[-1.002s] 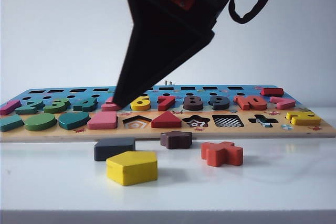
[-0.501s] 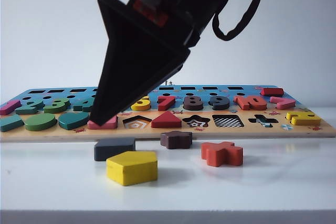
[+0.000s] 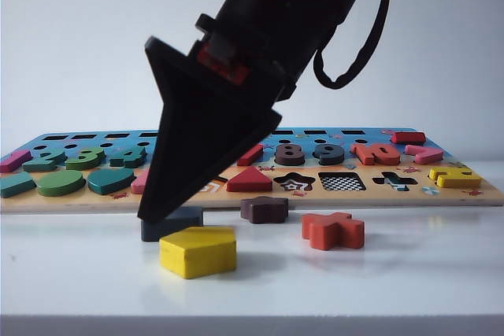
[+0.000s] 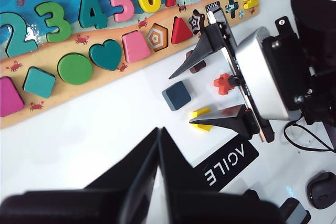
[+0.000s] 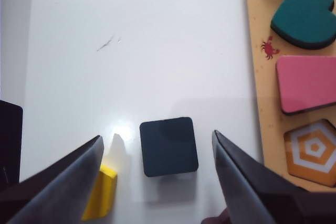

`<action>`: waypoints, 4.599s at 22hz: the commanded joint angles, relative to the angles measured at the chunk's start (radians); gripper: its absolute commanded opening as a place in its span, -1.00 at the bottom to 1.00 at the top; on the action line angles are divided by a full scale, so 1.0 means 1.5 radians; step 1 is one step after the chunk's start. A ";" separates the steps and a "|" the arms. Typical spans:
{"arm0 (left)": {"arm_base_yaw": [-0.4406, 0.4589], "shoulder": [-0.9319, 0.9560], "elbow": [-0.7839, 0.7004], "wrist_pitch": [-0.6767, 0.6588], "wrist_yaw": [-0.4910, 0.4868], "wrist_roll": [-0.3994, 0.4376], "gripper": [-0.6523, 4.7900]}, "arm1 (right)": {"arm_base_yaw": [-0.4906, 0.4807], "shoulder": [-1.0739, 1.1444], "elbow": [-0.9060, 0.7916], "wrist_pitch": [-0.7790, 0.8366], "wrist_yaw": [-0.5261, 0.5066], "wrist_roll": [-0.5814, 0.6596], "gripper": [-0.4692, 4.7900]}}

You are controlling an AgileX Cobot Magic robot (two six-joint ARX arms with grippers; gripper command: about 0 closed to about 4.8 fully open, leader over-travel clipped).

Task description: Insert the cube into the slot.

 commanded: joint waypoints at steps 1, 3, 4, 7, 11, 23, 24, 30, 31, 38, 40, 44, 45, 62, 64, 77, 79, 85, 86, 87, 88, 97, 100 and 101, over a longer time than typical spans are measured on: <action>0.000 0.000 0.003 0.009 0.003 0.003 -0.70 | 0.001 0.004 0.003 0.009 -0.003 0.002 0.54; 0.000 0.000 0.003 0.009 0.003 0.003 -0.70 | 0.001 0.003 0.003 0.015 -0.003 0.002 0.46; 0.000 0.000 0.003 0.009 0.003 0.003 -0.70 | 0.001 0.003 0.003 0.016 -0.002 0.002 0.43; 0.000 0.000 0.003 0.009 0.003 0.003 -0.70 | 0.001 0.004 0.003 0.020 0.000 0.001 0.27; 0.000 0.000 0.003 0.009 0.003 0.003 -0.70 | 0.001 0.004 0.003 0.021 0.000 -0.001 0.21; 0.000 0.000 0.003 0.009 0.003 0.003 -0.70 | 0.000 0.004 0.002 0.020 -0.002 -0.001 0.26; 0.000 0.000 0.003 0.009 0.003 0.003 -0.70 | 0.000 0.004 0.002 0.020 -0.004 -0.001 0.27; 0.000 -0.001 0.003 0.017 0.003 0.003 -0.70 | 0.000 0.018 0.002 0.023 -0.005 -0.001 0.35; 0.000 -0.001 0.003 0.021 0.003 0.003 -0.70 | 0.000 0.019 0.002 0.023 -0.005 -0.001 0.34; 0.000 -0.001 0.003 0.038 0.003 0.003 -0.70 | 0.000 0.024 0.002 0.023 -0.002 -0.001 0.24; 0.000 -0.001 0.003 0.038 0.003 0.003 -0.70 | 0.000 0.024 0.002 0.023 -0.002 -0.001 0.17; 0.000 -0.001 0.003 0.038 0.003 0.003 -0.70 | 0.000 0.024 0.002 0.022 0.003 -0.001 0.08; 0.000 -0.001 0.003 0.038 0.003 0.003 -0.70 | 0.000 0.024 0.002 0.022 0.003 -0.001 0.08; 0.000 -0.001 0.003 0.033 0.003 0.003 -0.70 | 0.000 0.009 0.003 0.023 0.020 -0.008 -0.27; 0.000 -0.001 0.003 0.033 0.003 0.003 -0.70 | 0.000 -0.003 0.003 0.022 0.020 -0.010 -0.27; 0.000 -0.001 0.003 0.033 0.003 0.003 -0.70 | -0.039 -0.111 0.003 0.002 0.144 -0.101 -0.28; 0.000 -0.001 0.003 0.034 0.003 0.003 -0.70 | -0.053 -0.127 0.003 -0.011 0.159 -0.114 -0.28; 0.000 -0.001 0.003 0.034 0.001 0.003 -0.70 | -0.114 -0.150 0.002 -0.073 0.178 -0.168 -0.28; 0.000 -0.001 0.003 0.034 0.001 0.003 -0.70 | -0.120 -0.150 0.002 -0.078 0.178 -0.174 -0.28; 0.000 -0.001 0.003 0.034 0.001 0.003 -0.70 | -0.126 -0.150 0.002 -0.084 0.178 -0.183 -0.30; 0.000 -0.001 0.003 0.034 0.001 0.003 -0.70 | -0.130 -0.150 0.002 -0.087 0.178 -0.189 -0.32; 0.000 -0.001 0.003 0.034 0.001 0.003 -0.70 | -0.160 -0.150 0.001 -0.117 0.179 -0.232 -0.36; 0.000 -0.001 0.003 0.034 0.001 0.003 -0.70 | -0.163 -0.147 -0.001 -0.119 0.203 -0.258 -0.36; 0.000 -0.001 0.003 0.034 0.001 0.003 -0.70 | -0.163 -0.146 -0.001 -0.120 0.206 -0.263 -0.36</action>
